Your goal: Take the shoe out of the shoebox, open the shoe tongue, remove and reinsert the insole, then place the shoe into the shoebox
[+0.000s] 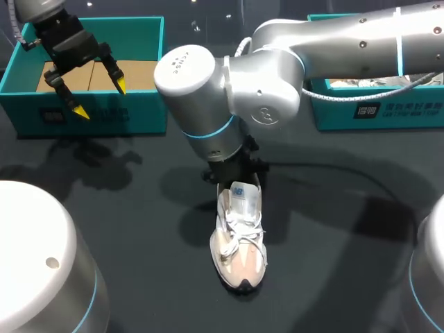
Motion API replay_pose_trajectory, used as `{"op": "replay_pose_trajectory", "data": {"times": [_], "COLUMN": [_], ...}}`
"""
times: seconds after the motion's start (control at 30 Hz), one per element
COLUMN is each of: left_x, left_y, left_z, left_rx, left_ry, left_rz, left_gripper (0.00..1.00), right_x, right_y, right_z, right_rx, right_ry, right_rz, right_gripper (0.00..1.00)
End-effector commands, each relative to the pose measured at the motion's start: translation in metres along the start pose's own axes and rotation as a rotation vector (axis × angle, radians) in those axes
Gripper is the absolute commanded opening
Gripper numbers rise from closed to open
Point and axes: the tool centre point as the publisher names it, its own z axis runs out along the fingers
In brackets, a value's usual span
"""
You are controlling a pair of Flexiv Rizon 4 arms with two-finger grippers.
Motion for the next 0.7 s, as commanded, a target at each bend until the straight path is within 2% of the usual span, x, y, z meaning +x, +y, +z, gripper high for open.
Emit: {"op": "replay_pose_trajectory", "data": {"times": [0.03,0.2,0.5,0.57,0.7], "left_x": [0.001,0.001,0.001,0.001,0.001], "left_y": [0.0,0.0,0.0,0.0,0.0], "left_z": [0.0,0.0,0.0,0.0,0.0], "left_rx": [-0.003,-0.003,-0.003,-0.003,-0.003], "left_ry": [0.0,0.0,0.0,0.0,0.0], "left_rz": [0.001,0.001,0.001,0.001,0.001], "left_gripper": [1.0,1.0,1.0,1.0,1.0], "right_x": [0.002,0.007,0.016,0.016,0.012], "right_y": [0.0,0.003,-0.001,-0.005,-0.01], "right_z": [-0.003,-0.005,0.032,0.031,0.011], "right_rx": [-0.003,0.042,0.156,0.155,0.123], "right_ry": [0.03,0.076,0.167,0.18,0.186], "right_rz": [0.0,-0.023,-0.034,-0.032,-0.027], "right_gripper": [0.0,0.0,0.0,0.0,0.0]}}
